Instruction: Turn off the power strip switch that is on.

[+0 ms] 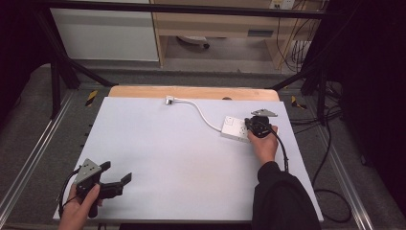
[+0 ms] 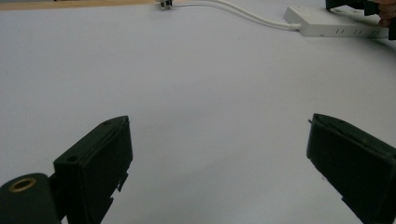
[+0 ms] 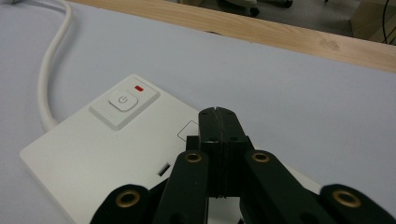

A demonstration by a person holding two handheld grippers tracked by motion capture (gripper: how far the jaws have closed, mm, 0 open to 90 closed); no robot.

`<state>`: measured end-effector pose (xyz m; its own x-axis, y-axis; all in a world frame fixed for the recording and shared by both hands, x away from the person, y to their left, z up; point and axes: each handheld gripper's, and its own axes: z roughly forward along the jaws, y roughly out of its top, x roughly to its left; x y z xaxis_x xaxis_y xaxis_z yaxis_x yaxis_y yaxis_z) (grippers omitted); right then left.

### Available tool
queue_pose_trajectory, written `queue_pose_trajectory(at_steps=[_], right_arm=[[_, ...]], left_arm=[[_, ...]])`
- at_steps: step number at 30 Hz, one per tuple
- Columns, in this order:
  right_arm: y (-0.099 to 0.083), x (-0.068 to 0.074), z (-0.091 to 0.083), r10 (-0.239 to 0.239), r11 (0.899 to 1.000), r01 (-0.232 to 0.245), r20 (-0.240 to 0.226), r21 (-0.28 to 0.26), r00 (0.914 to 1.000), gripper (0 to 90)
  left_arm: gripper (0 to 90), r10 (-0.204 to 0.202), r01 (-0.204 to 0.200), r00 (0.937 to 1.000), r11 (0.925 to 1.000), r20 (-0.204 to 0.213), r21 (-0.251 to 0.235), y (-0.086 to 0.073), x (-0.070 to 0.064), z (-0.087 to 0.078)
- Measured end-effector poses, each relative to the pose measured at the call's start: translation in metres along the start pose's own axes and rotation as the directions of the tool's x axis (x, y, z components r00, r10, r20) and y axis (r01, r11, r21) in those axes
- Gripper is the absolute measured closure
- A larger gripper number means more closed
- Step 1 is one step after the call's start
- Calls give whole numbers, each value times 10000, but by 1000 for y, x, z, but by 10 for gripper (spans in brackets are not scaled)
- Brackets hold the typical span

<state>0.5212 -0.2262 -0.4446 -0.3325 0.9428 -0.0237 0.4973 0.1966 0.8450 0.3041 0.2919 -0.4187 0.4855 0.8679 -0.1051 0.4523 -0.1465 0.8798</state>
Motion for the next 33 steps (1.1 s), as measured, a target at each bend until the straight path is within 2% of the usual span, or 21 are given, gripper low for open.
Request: queue_pose_trajectory(at_steps=[8,29,33], right_arm=[[0,-1,0,-92,10000,92,66,-21,9999,900],[-1,-2,0,160,9999,-160,15,34,9999,900],[-3,-6,-1,276,9996,-276,126,38,9995,900]], left_arm=[[68,15,-15,10000,10000,-2,8,0,0,0],[69,5,-5,10000,10000,-11,12,0,0,0],[68,4,-4,10000,10000,5,16,0,0,0]])
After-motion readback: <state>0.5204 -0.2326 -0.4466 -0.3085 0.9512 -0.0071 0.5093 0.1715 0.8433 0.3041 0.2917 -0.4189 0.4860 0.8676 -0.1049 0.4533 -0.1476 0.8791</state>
